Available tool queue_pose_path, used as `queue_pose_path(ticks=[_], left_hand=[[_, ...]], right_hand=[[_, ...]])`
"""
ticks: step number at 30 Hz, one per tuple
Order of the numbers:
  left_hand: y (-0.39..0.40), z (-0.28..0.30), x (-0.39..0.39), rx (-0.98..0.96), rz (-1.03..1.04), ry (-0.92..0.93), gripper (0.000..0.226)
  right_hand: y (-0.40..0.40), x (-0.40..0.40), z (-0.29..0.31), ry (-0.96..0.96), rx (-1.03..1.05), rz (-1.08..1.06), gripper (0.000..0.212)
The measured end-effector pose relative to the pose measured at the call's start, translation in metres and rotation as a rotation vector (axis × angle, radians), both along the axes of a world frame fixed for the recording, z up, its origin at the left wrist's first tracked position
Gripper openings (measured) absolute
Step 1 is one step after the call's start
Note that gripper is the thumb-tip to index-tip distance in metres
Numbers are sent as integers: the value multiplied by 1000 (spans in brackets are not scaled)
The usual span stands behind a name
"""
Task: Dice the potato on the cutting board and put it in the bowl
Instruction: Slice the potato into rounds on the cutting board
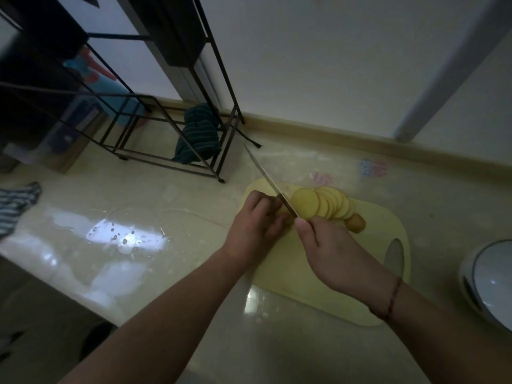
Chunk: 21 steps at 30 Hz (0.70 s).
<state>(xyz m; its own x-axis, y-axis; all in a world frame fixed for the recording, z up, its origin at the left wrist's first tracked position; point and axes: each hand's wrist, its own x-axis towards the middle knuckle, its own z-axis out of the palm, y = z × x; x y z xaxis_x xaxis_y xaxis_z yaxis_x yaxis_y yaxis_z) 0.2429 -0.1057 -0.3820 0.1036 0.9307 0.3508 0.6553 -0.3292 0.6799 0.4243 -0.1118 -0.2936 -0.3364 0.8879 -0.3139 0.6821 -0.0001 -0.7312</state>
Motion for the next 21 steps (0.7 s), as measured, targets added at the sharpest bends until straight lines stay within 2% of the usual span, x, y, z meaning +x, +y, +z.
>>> queue_pose_path(ticks=[8,14,21], left_hand=[[3,1,2,12,26,32,31],[2,1,1,22,-13,29,24],[3,1,7,16,13,21,29]], right_hand=[[-19,20,14,-4,-29,21,38],[-12,9,-8,-5,-6,10,39],[1,1,-22,33,-44,-52,38]])
